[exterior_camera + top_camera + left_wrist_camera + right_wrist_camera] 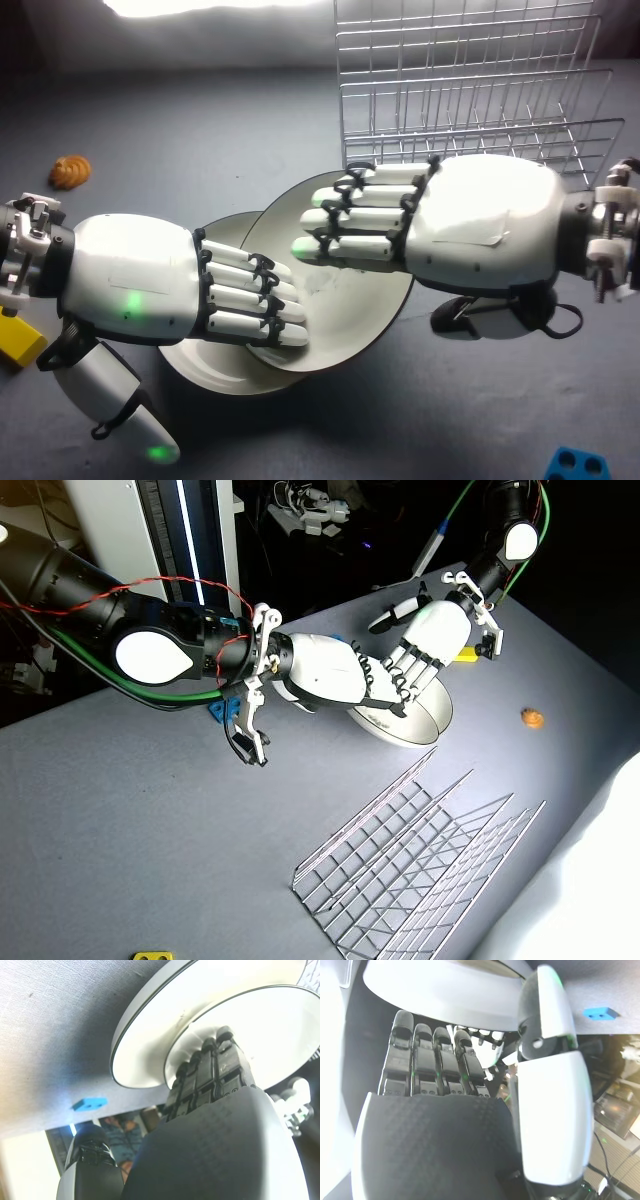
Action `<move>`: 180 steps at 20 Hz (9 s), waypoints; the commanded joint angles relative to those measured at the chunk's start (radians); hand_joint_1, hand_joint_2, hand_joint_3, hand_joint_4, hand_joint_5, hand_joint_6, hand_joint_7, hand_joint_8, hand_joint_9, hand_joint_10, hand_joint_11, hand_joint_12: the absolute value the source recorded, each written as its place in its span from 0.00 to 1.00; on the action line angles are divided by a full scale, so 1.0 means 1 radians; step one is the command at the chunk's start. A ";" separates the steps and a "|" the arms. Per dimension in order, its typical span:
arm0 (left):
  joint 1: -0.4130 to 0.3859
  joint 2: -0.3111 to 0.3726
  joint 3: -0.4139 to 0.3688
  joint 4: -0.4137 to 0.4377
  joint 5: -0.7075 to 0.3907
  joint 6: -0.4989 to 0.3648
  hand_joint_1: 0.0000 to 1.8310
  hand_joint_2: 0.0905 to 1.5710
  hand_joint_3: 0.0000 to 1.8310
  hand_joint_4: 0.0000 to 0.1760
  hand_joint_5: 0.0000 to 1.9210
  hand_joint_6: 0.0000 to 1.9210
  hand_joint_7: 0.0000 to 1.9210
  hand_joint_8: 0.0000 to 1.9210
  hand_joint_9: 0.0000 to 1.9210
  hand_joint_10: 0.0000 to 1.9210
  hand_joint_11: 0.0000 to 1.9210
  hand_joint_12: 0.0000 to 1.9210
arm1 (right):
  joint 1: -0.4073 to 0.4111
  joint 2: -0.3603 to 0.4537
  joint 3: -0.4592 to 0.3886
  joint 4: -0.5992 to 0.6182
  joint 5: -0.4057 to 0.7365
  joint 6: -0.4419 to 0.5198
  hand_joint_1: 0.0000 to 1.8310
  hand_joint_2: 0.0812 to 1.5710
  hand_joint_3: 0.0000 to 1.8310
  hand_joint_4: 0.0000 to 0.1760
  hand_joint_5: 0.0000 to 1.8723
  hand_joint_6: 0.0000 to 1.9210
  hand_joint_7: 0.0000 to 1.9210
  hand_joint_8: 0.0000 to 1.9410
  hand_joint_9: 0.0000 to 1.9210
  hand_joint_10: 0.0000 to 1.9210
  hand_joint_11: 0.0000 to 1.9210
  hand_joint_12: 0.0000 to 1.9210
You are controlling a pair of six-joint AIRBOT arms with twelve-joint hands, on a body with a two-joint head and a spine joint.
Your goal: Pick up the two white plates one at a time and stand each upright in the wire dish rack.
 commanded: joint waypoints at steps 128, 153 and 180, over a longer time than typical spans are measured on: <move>-0.112 0.323 -0.092 -0.110 -0.002 -0.181 0.00 0.66 0.00 0.00 0.00 0.00 0.00 0.00 0.00 0.00 0.00 0.00 | 0.490 0.148 0.089 0.461 -0.086 0.776 0.76 0.66 0.00 0.00 0.54 0.48 0.58 0.38 0.52 0.51 0.47 0.46; -0.064 0.257 -0.132 -0.110 0.048 -0.149 0.00 0.66 0.00 0.00 0.01 0.00 0.00 0.00 0.00 0.00 0.00 0.00 | 0.465 0.148 0.212 0.566 -0.147 0.722 0.76 0.66 0.00 0.00 0.54 0.50 0.59 0.37 0.50 0.53 0.47 0.46; -0.023 0.224 -0.123 -0.098 0.115 -0.135 0.00 0.67 0.00 0.00 0.01 0.00 0.00 0.00 0.00 0.00 0.00 0.00 | 0.442 0.138 0.284 0.574 -0.193 0.842 0.76 0.67 0.00 0.00 0.53 0.51 0.57 0.40 0.49 0.54 0.46 0.47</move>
